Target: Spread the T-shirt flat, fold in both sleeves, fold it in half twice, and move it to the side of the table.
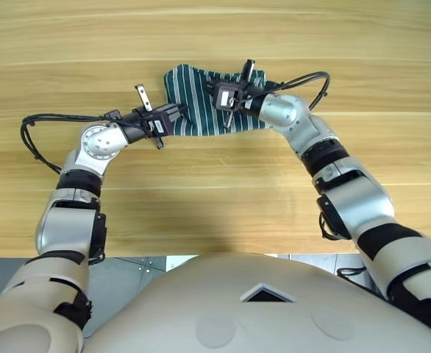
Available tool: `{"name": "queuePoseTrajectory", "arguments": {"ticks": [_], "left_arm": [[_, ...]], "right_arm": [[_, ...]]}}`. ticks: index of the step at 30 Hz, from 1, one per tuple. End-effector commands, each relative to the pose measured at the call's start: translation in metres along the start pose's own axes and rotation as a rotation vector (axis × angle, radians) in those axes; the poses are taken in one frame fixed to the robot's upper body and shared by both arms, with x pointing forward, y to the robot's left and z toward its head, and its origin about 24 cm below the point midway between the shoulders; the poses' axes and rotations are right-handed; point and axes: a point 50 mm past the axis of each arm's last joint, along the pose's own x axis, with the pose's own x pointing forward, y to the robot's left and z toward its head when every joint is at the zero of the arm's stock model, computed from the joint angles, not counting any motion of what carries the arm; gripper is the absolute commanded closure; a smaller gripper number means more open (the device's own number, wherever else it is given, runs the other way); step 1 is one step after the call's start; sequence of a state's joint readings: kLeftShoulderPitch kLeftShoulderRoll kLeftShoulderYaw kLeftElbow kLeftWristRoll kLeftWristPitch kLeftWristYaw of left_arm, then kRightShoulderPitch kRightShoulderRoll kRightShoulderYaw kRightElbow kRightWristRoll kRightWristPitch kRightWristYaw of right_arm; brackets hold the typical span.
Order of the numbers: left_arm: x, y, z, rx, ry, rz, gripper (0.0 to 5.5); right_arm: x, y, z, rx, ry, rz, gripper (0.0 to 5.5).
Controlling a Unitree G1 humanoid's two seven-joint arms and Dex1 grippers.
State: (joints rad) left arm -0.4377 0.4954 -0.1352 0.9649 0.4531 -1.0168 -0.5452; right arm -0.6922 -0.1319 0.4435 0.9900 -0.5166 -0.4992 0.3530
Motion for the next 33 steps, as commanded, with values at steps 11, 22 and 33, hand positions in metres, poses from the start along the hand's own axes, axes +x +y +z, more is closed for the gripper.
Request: {"name": "queuePoseTrajectory", "arguments": {"ticks": [11, 22, 33], "left_arm": [[-0.026, -0.020, -0.008, 0.377, 0.182, -0.558, 5.50], [-0.060, -0.086, -0.036, 0.572, 0.292, -1.251, 5.50], [-0.080, -0.098, 0.001, 0.511, 0.152, -1.200, 5.50]], "right_arm": [[-0.002, 0.057, -0.040, -0.038, 0.311, 0.275, 5.49], [-0.006, 0.032, -0.047, 0.071, 0.362, 0.144, 5.49], [-0.027, -0.001, -0.067, 0.414, 0.385, -0.072, 5.49]]}}
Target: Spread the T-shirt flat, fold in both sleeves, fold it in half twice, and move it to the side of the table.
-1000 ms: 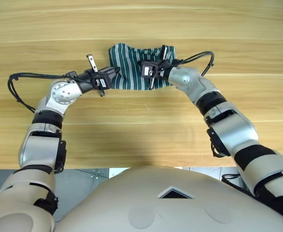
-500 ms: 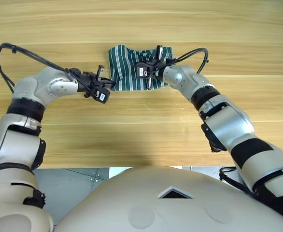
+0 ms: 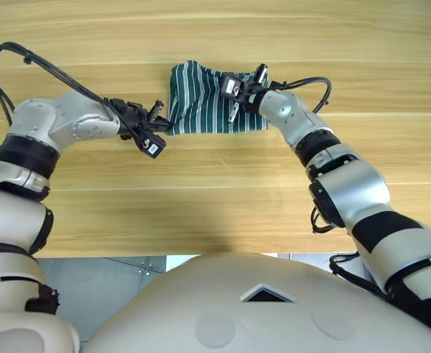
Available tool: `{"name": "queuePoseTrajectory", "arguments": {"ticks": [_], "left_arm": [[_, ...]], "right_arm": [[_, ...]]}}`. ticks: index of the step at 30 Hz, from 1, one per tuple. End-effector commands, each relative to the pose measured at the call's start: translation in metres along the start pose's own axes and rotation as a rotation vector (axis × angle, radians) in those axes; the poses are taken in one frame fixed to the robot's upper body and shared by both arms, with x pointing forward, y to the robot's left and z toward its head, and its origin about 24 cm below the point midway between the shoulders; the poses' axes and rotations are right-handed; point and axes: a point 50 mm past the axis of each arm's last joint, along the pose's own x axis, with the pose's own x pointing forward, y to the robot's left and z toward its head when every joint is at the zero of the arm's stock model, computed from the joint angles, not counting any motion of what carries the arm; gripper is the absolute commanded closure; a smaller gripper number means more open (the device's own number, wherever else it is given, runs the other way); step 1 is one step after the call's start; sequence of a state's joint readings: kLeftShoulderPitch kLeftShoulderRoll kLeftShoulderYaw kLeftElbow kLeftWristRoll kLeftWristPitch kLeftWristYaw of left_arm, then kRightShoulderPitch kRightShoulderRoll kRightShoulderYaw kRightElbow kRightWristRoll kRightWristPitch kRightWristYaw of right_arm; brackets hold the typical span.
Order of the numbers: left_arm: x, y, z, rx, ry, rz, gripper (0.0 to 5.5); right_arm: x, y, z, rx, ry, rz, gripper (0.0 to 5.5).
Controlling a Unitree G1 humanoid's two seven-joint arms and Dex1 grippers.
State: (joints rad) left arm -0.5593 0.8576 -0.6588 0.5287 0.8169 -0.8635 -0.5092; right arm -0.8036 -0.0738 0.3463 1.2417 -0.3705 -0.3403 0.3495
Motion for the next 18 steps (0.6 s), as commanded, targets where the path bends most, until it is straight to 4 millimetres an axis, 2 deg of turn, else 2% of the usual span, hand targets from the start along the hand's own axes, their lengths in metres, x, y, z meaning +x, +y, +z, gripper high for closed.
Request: {"name": "queuePoseTrajectory", "arguments": {"ticks": [1, 5, 8, 12, 16, 18], "left_arm": [[-0.001, -0.102, 0.070, -0.095, -0.236, -0.486, 5.50], [-0.028, -0.054, 0.061, -0.120, -0.197, -0.299, 5.50], [-0.041, -0.032, 0.055, -0.145, -0.159, -0.215, 5.50], [-0.044, -0.021, 0.049, -0.178, -0.129, -0.153, 5.50], [-0.043, 0.010, 0.044, -0.218, -0.177, 0.040, 5.50], [-0.040, 0.018, 0.043, -0.232, -0.210, 0.103, 5.50]], "right_arm": [[-0.022, -0.005, -0.048, 0.110, 0.195, -0.021, 5.49], [-0.021, 0.001, -0.049, 0.105, 0.192, 0.004, 5.49], [-0.021, 0.004, -0.051, 0.108, 0.198, 0.011, 5.49], [-0.021, 0.007, -0.050, 0.104, 0.186, 0.024, 5.49], [-0.018, 0.031, -0.044, 0.002, 0.117, 0.169, 5.49], [-0.021, 0.045, -0.044, -0.076, 0.069, 0.262, 5.49]]}}
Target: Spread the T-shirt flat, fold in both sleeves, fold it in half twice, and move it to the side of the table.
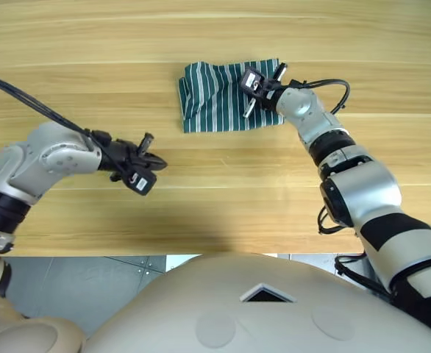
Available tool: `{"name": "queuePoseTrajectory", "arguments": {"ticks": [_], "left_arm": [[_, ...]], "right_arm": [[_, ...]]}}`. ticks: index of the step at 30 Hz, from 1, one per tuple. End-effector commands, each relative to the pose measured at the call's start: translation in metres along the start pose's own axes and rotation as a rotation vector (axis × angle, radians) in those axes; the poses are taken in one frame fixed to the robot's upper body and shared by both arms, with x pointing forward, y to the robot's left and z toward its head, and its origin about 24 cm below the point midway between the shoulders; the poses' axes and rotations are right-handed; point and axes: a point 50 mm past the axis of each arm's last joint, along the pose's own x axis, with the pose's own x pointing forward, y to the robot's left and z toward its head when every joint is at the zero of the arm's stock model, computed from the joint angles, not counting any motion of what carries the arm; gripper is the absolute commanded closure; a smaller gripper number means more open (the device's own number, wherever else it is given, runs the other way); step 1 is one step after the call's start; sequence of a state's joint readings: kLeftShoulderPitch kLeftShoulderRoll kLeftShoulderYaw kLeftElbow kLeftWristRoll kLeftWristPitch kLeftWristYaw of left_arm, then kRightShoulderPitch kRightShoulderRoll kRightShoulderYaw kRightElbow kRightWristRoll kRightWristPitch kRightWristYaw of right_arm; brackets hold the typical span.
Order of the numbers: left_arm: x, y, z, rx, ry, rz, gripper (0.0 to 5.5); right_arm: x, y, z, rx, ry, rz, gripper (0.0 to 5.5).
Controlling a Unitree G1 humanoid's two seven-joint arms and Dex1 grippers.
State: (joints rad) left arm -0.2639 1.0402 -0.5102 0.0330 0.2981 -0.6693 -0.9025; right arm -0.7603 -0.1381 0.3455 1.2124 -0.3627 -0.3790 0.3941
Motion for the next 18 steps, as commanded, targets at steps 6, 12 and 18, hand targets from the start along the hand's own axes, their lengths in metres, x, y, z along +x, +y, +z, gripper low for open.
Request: {"name": "queuePoseTrajectory", "arguments": {"ticks": [6, 12, 18], "left_arm": [[0.013, 0.026, 0.022, -0.043, -0.252, 0.225, 5.50], [0.027, 0.024, 0.021, -0.075, -0.267, 0.250, 5.50], [0.032, 0.011, 0.005, -0.103, -0.170, 0.228, 5.50]], "right_arm": [[-0.039, 0.059, -0.037, -0.210, -0.066, 0.347, 5.49], [-0.048, 0.023, -0.019, -0.146, -0.122, 0.091, 5.49], [-0.061, 0.013, 0.021, -0.119, -0.321, -0.018, 5.49]]}}
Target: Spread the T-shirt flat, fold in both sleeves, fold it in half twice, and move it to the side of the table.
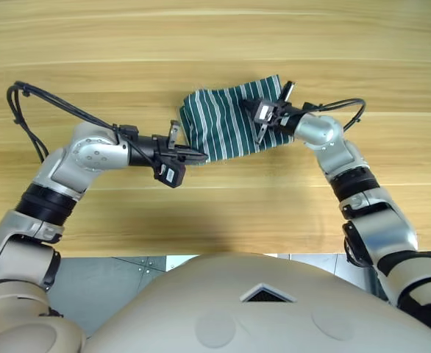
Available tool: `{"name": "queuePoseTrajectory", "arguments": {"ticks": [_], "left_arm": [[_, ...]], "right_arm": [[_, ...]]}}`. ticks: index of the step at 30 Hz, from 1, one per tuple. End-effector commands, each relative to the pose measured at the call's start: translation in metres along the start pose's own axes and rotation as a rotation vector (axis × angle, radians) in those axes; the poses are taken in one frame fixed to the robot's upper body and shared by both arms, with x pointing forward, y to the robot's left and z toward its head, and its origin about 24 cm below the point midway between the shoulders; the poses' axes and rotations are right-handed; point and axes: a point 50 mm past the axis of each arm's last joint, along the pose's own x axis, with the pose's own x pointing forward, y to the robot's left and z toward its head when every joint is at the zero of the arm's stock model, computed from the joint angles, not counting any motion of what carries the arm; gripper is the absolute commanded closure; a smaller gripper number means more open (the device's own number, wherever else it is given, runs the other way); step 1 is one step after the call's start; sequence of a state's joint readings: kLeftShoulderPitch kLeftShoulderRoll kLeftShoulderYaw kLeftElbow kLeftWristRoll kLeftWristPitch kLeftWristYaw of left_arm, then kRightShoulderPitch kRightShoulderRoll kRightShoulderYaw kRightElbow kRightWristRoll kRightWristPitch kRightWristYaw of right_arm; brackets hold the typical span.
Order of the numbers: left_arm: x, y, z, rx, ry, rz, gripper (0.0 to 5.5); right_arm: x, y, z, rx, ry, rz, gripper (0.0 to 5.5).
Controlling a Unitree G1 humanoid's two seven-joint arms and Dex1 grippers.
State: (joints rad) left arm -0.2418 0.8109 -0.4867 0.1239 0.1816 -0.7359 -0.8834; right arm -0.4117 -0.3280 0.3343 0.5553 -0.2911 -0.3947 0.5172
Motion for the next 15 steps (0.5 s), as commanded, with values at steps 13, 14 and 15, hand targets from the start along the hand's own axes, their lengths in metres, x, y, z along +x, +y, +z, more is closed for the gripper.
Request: {"name": "queuePoseTrajectory", "arguments": {"ticks": [13, 14, 15], "left_arm": [[-0.005, 0.027, -0.025, 0.013, 0.085, 0.137, 5.50], [-0.004, 0.027, -0.023, 0.013, 0.070, 0.136, 5.50], [-0.004, 0.028, -0.021, 0.014, 0.055, 0.135, 5.50]], "right_arm": [[-0.007, 0.051, 0.002, -0.139, 0.025, 0.275, 5.49], [-0.004, 0.054, -0.009, -0.175, 0.101, 0.282, 5.49], [-0.002, 0.057, -0.017, -0.206, 0.155, 0.291, 5.49]]}}
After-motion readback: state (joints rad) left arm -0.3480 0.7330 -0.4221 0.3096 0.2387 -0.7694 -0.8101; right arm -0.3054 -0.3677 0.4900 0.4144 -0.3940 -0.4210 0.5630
